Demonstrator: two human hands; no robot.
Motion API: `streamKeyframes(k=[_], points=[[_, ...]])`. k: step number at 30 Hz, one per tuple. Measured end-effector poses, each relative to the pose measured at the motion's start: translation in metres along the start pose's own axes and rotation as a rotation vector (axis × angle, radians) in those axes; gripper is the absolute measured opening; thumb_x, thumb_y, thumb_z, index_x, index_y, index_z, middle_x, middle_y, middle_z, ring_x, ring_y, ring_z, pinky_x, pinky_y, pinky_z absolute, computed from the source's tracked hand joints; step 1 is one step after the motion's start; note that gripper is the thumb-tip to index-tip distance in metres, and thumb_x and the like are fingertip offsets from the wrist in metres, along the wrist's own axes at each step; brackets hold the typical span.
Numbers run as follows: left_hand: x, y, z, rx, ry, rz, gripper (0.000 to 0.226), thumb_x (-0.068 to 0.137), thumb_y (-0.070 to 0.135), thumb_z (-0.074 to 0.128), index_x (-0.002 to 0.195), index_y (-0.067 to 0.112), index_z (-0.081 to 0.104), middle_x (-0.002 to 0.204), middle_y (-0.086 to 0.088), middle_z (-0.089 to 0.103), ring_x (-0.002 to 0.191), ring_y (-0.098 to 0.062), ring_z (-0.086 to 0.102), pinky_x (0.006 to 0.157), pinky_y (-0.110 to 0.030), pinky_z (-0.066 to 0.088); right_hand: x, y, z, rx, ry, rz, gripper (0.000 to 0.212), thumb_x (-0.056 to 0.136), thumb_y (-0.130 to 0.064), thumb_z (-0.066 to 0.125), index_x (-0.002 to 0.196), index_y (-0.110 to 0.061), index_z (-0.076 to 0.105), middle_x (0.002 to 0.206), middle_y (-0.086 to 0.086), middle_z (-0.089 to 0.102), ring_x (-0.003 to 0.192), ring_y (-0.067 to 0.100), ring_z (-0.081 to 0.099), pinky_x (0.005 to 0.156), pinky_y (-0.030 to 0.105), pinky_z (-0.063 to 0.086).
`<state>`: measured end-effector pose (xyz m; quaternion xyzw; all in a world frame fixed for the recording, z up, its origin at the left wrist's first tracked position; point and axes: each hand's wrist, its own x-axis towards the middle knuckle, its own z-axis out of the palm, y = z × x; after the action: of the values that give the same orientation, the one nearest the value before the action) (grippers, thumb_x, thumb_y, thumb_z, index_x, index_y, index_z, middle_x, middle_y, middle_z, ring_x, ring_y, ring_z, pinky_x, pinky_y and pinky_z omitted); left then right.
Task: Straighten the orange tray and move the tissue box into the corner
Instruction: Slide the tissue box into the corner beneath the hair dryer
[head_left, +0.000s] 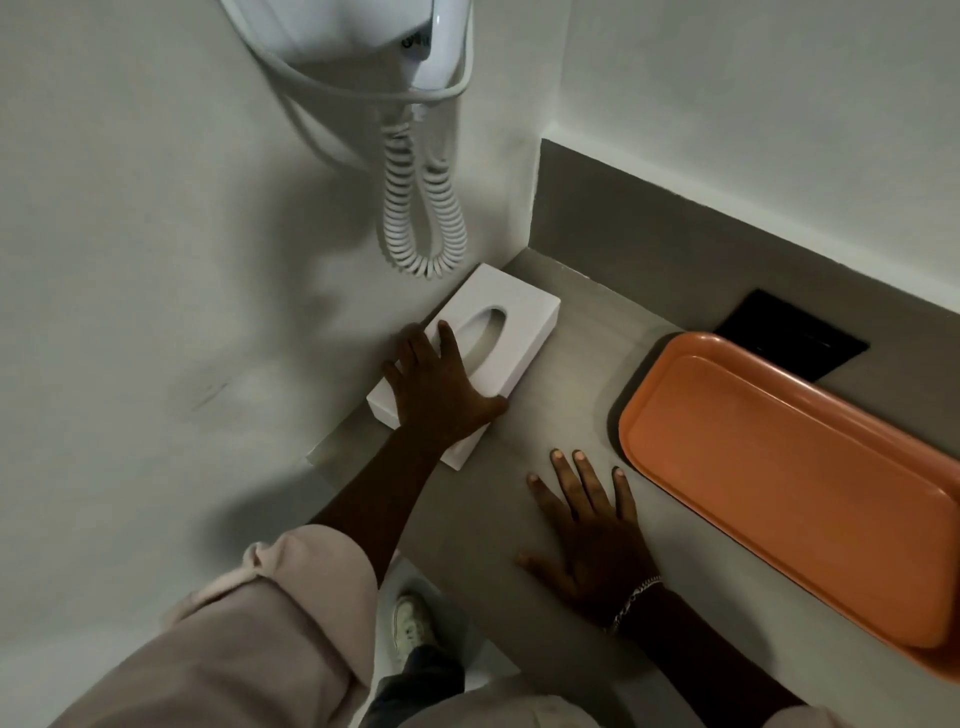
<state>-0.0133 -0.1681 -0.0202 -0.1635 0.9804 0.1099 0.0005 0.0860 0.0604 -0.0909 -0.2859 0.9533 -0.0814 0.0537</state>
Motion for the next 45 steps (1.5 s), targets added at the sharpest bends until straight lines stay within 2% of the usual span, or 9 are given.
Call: streamKeyframes(k=[6,10,14,17,22,27,31,39,45], points=[[0.001,-0.004,0.003,0.012,-0.013,0.035,0.121,0.060,0.075,0.065,0.151,0.015,0.011,0.158,-0.024,0.013,0.144,-0.045,0.015,0.114,-0.062,0.020,-0.001,0.001,-0.001,-0.018,-0.025,-0.009,0.087,0.086,-0.082,0.033,0.155,-0.029,0.029,0.165,0.011,0.023,0.152,0.033,0.018,0.116,0.067,0.018],[-0.014,-0.016,0.004,0.025,0.030,0.191,0.105,0.077,0.071,0.054,0.154,0.013,0.012,0.163,-0.024,0.003,0.149,-0.045,0.004,0.118,-0.062,0.014,0.000,-0.002,-0.006,-0.009,-0.049,-0.004,0.088,0.086,-0.082,0.031,0.154,-0.027,0.031,0.165,0.012,0.022,0.152,0.035,0.019,0.116,0.068,0.019],[-0.058,-0.042,0.014,-0.080,0.194,0.369,0.080,0.091,0.054,0.047,0.153,0.011,0.022,0.162,-0.024,0.011,0.150,-0.044,0.005,0.119,-0.065,0.014,0.029,-0.004,-0.018,0.095,-0.009,-0.060,0.088,0.090,-0.074,0.034,0.159,-0.026,0.007,0.166,0.009,-0.006,0.153,0.029,-0.006,0.121,0.063,0.008],[-0.082,-0.064,0.022,-0.058,0.221,0.462,0.072,0.095,0.055,0.035,0.152,0.011,0.026,0.161,-0.026,0.016,0.150,-0.044,0.008,0.117,-0.067,0.016,0.072,-0.010,-0.041,0.120,0.094,-0.113,0.091,0.089,-0.061,0.051,0.158,-0.027,0.002,0.165,0.007,-0.008,0.152,0.027,-0.009,0.120,0.062,0.002],[-0.080,-0.085,0.024,0.037,0.161,0.552,0.077,0.093,0.063,0.034,0.153,0.016,0.022,0.161,-0.025,0.015,0.150,-0.044,0.006,0.118,-0.067,0.015,0.128,-0.013,-0.061,-0.053,0.046,-0.260,0.087,0.090,-0.066,0.044,0.159,-0.029,0.006,0.168,0.012,-0.002,0.154,0.034,-0.004,0.117,0.070,0.011],[-0.070,-0.091,0.032,0.080,0.126,0.555,0.087,0.088,0.069,0.039,0.155,0.022,0.011,0.164,-0.021,0.007,0.151,-0.042,-0.003,0.119,-0.066,0.009,0.143,0.003,-0.056,-0.115,-0.014,-0.313,0.088,0.084,-0.075,0.035,0.153,-0.040,-0.005,0.169,0.008,-0.004,0.154,0.029,-0.009,0.118,0.069,0.006],[-0.060,-0.090,0.032,0.084,0.131,0.576,0.091,0.086,0.071,0.041,0.155,0.022,0.009,0.163,-0.022,0.009,0.151,-0.044,-0.001,0.120,-0.065,0.007,0.153,0.011,-0.057,-0.110,-0.025,-0.313,0.091,0.084,-0.075,0.042,0.151,-0.042,-0.010,0.168,0.007,-0.008,0.150,0.024,-0.020,0.116,0.068,0.001],[-0.025,-0.079,0.025,0.111,0.082,0.619,0.091,0.086,0.073,0.040,0.154,0.018,0.018,0.162,-0.023,0.014,0.150,-0.044,0.005,0.118,-0.067,0.013,0.176,0.031,-0.060,-0.110,-0.072,-0.257,0.098,0.082,-0.078,0.044,0.147,-0.047,-0.021,0.167,0.003,-0.020,0.151,0.026,-0.024,0.118,0.068,-0.001],[0.007,-0.063,0.028,0.122,0.089,0.640,0.093,0.085,0.075,0.041,0.154,0.017,0.019,0.162,-0.021,0.016,0.151,-0.041,0.007,0.119,-0.064,0.014,0.203,0.056,-0.070,-0.149,-0.146,-0.202,0.101,0.078,-0.082,0.043,0.151,-0.046,-0.017,0.165,0.003,-0.026,0.149,0.026,-0.028,0.119,0.064,-0.005]])
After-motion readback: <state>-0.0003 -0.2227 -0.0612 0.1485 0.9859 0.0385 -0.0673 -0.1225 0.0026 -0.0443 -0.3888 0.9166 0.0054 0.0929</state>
